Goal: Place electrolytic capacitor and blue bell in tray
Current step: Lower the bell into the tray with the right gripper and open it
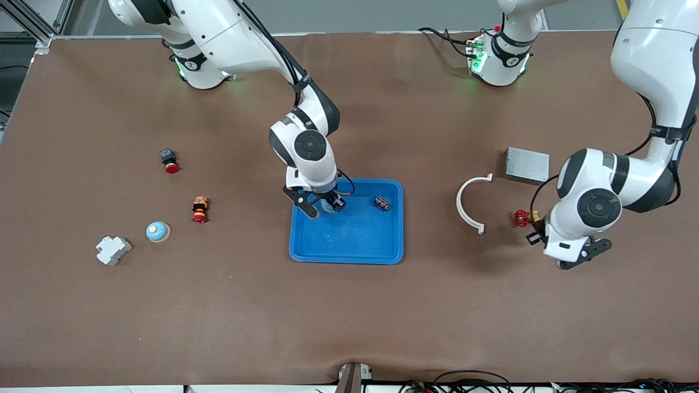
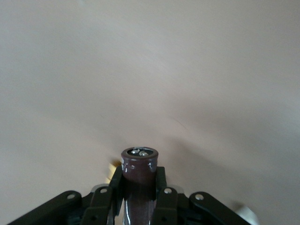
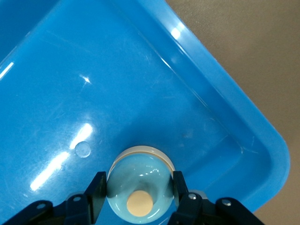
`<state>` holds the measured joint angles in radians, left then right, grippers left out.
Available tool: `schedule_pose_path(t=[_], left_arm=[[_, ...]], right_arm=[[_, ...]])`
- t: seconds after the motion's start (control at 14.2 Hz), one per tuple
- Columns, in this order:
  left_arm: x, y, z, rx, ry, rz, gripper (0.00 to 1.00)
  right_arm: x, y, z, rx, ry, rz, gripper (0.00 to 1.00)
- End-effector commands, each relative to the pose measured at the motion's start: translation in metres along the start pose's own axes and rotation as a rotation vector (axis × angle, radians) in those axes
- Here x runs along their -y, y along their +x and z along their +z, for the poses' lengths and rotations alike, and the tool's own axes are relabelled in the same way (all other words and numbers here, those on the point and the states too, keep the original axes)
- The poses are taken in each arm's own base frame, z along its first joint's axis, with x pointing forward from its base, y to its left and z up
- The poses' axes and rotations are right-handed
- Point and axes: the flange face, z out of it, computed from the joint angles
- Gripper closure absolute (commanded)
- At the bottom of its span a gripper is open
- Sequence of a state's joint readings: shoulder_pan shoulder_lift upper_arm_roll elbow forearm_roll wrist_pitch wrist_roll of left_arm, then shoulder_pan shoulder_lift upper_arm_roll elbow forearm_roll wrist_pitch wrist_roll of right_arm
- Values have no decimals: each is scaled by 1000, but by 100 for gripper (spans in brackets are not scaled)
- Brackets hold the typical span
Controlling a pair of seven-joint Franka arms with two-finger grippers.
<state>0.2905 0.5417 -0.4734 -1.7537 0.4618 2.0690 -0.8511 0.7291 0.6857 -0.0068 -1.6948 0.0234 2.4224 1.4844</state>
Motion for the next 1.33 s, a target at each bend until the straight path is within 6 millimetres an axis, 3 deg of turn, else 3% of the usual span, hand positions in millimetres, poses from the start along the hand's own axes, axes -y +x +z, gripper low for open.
schedule_pose_path(t=[0.0,0.07,0.28,0.49,0.63,0.7,0.84,1.05,1.26], left_arm=[[-29,-27,-19,19,-31,-46,100],[-47,-39,-27,17,-50,-68,100],[-97,-75,-40,42,-102,-134,100],[-160,-114,-44,55,-145,-214,100],[-195,-134,-37,79,-177,-291,100],[-211,-144,-37,76,-213,-319,100],[-234,-157,-29,72,-284,-364,100],[-260,-172,-13,72,-355,-421,100],[-285,-183,-7,78,-388,-472,100]], right_arm=[[3,-3,8,-13,-3,14,14],[3,-4,8,-15,-3,10,0],[12,-2,-6,-21,13,4,0],[18,20,-30,-25,-37,-36,0],[9,62,-65,-17,-55,-133,0],[2,75,-73,-14,-60,-184,0],[-20,126,-87,-10,-65,-300,0],[-77,218,-119,-5,-61,-470,0],[-152,305,-131,17,-71,-606,0]])
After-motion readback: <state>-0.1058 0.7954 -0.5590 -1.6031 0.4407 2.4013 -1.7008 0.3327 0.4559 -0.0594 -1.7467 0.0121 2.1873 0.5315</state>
